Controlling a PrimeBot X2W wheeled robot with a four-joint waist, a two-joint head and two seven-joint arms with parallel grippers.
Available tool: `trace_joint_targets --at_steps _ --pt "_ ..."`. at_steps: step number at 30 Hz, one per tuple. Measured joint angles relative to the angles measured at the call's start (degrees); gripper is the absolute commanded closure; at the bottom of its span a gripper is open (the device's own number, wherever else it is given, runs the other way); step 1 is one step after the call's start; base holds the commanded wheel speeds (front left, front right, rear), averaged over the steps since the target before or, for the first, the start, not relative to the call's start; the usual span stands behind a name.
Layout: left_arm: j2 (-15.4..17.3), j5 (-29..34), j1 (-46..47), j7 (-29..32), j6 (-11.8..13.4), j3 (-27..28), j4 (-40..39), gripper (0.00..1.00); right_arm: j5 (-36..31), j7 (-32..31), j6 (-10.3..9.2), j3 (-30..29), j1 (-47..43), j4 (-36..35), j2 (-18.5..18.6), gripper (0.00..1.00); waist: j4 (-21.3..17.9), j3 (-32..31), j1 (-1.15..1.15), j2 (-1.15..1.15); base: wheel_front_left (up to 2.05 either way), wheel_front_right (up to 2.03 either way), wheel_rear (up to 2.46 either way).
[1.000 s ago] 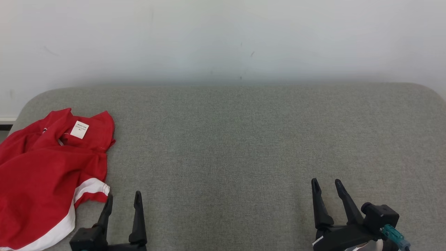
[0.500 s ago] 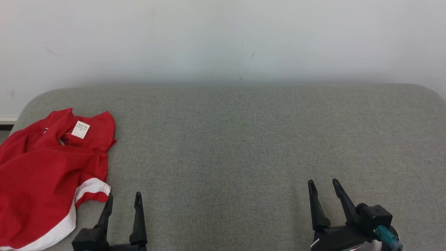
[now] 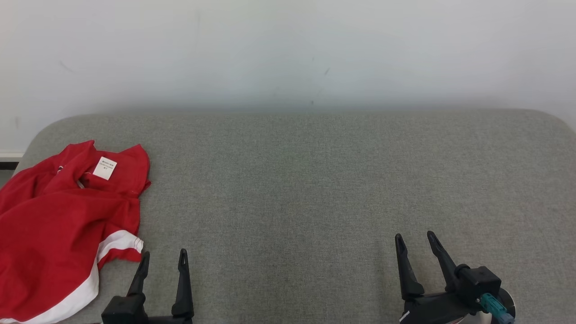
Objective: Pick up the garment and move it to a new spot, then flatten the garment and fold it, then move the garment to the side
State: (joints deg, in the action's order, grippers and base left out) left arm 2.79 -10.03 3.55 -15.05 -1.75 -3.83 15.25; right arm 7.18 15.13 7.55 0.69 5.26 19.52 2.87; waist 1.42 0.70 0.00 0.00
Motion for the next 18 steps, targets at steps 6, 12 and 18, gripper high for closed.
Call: trace_joint_targets --at_steps 6,12,18 --pt "0.0 -0.13 -0.09 0.0 0.01 -0.03 0.4 0.0 -0.14 0.0 0.0 -0.04 0.0 0.46 0.0 0.0 0.0 -0.47 0.0 0.0 0.0 0.0 0.0" --pt "0.0 -0.57 -0.1 0.0 0.07 -0.02 0.9 0.0 -0.01 0.0 0.0 -0.08 0.0 0.89 0.0 0.0 -0.03 -0.58 0.0 0.0 0.0 0.0 0.0" --pt "0.0 -0.85 -0.08 0.0 0.1 -0.01 1.19 0.0 0.11 0.0 0.0 -0.26 0.01 0.98 0.0 0.0 0.09 -0.56 0.0 0.0 0.0 0.0 0.0"
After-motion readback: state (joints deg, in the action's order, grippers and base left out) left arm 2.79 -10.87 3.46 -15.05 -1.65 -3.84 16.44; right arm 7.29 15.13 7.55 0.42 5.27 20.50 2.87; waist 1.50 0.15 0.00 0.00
